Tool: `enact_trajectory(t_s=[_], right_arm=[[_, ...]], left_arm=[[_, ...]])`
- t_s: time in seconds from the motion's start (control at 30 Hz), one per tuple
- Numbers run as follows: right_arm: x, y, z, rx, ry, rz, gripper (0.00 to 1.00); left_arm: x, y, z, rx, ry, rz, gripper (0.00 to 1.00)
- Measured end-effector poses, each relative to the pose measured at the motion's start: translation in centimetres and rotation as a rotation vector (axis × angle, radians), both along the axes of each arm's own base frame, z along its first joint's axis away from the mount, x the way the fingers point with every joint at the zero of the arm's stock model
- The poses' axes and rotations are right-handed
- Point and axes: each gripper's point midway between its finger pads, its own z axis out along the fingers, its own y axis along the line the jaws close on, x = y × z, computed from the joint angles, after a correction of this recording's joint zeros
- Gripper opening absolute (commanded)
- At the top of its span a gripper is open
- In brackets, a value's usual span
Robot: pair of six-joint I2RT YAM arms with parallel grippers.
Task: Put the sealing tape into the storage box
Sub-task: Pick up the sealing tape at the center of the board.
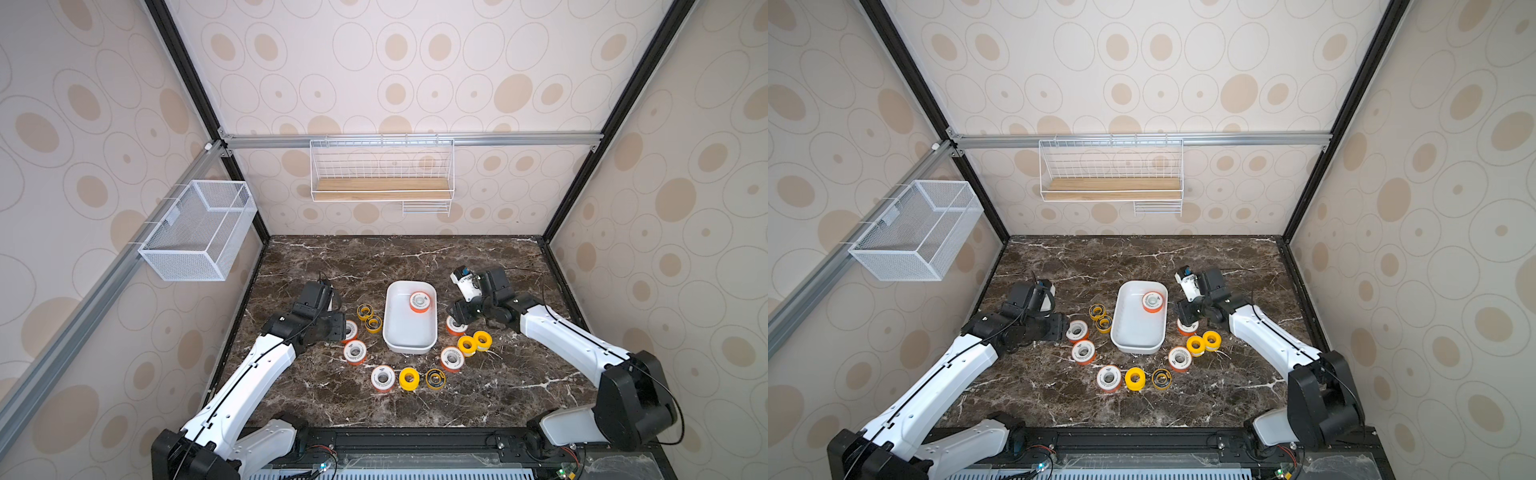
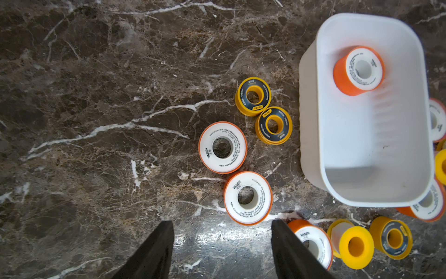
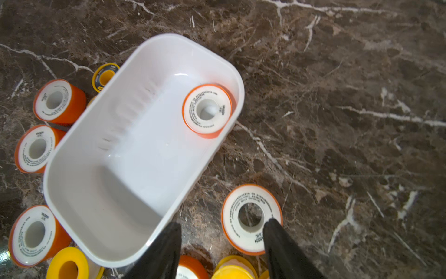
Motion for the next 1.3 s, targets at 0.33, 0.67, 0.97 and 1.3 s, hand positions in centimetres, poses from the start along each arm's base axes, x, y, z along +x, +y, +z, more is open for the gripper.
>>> enact_trajectory(t_s=[0.33, 0.67, 0.97, 1.3], right_arm=[[-0.3, -2.9, -0.9, 0.032, -0.076, -0.102, 0.61], [0.3, -3.5, -0.3, 0.013, -0.115, -0.136, 0.62], [0.4, -3.6, -0.3, 0.009, -0.116, -0.14, 0.62], [0.4, -3.6, -0.9, 0.001, -0.103, -0.14, 0.63]], left_arm=[[-1.3, -0.5, -6.7, -0.054, 0.159, 0.086, 0.6], [-2.4, -1.0, -9.3, -0.105, 0.2, 0.1, 0.5], [-2.7, -1.7, -10.5, -0.112, 0.233, 0.072, 0.53], [-2.4, -3.2, -12.7, -0.06, 0.302, 0.018, 0.46]])
